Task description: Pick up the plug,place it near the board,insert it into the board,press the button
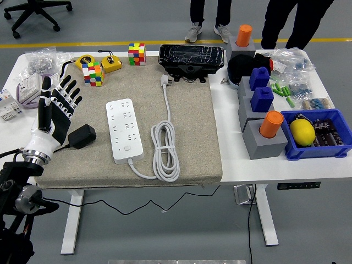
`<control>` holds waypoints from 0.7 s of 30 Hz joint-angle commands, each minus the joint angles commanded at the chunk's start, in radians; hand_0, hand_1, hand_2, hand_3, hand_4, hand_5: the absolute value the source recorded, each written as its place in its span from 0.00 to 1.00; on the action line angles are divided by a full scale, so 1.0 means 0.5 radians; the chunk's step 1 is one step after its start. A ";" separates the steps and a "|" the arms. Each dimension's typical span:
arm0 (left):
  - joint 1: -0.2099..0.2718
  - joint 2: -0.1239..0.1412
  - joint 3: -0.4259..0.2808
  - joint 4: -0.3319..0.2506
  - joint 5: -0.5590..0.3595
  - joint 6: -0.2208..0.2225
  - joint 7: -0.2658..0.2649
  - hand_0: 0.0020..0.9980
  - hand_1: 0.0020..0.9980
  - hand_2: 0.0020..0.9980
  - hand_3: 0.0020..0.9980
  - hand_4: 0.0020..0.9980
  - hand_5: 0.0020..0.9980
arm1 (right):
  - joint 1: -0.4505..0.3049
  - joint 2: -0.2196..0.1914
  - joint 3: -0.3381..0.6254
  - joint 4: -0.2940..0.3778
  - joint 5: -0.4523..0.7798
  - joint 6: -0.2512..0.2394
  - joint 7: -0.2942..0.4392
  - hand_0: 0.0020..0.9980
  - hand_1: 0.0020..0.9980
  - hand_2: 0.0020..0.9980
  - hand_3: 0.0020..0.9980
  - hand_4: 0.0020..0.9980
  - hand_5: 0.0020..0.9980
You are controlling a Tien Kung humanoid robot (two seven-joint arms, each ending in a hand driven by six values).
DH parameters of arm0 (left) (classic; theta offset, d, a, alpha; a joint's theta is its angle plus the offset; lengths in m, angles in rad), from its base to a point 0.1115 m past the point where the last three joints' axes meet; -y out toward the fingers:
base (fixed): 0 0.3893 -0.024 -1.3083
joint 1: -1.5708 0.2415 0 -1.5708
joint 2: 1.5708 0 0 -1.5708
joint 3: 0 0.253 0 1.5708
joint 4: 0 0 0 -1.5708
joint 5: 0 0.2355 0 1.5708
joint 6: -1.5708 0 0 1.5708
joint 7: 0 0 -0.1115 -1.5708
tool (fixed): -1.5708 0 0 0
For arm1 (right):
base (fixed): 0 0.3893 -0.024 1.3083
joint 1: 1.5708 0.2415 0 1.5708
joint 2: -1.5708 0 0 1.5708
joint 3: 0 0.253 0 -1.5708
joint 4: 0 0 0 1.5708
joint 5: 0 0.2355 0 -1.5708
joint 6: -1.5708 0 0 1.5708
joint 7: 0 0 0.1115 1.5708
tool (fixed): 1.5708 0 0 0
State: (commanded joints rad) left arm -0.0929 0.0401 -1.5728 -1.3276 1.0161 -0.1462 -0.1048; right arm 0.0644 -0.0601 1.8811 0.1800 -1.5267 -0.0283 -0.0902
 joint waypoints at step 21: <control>0.010 -0.009 -0.020 -0.060 0.120 0.246 0.039 0.85 0.83 0.80 0.82 1.00 1.00 | 0.013 0.003 0.006 0.000 0.002 -0.003 0.000 0.80 0.72 0.72 0.76 1.00 1.00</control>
State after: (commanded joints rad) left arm -0.0879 0.0355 -1.5828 -1.3578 1.0762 -0.0231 -0.0851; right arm 0.0710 -0.0584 1.8839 0.1800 -1.5259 -0.0300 -0.0902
